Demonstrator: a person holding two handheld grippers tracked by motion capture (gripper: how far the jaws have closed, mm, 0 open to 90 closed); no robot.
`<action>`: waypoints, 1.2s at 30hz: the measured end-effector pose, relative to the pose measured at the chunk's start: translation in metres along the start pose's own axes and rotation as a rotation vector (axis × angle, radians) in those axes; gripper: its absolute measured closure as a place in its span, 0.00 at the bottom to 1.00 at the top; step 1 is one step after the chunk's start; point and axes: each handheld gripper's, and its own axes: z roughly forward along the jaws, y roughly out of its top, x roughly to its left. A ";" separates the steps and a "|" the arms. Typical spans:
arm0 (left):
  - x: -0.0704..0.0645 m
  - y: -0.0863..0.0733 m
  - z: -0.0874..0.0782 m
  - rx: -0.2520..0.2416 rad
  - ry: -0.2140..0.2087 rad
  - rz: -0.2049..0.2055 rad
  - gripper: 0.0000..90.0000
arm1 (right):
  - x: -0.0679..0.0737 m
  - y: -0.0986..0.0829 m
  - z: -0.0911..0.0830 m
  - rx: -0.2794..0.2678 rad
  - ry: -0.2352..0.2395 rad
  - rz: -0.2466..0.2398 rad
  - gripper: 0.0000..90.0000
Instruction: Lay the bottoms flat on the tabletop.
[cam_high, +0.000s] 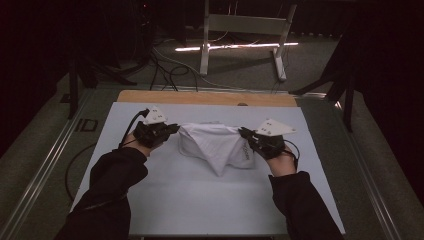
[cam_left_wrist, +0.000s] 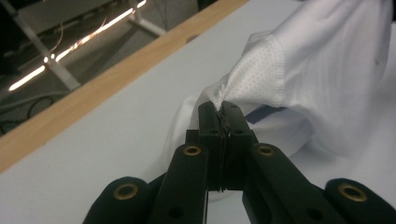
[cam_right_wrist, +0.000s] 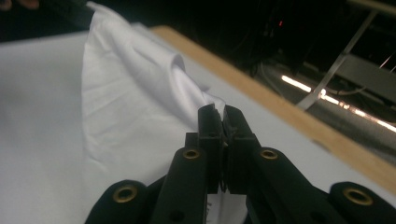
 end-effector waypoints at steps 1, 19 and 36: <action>-0.002 0.002 -0.005 -0.006 -0.001 0.005 1.00 | 0.000 0.002 -0.006 -0.012 -0.008 0.006 0.98; -0.065 -0.067 0.007 0.085 -0.192 0.021 0.61 | 0.019 -0.092 -0.064 0.178 -0.008 -0.005 0.98; -0.032 -0.092 0.020 0.126 -0.105 -0.083 0.42 | 0.019 -0.141 -0.122 0.230 -0.057 0.095 0.98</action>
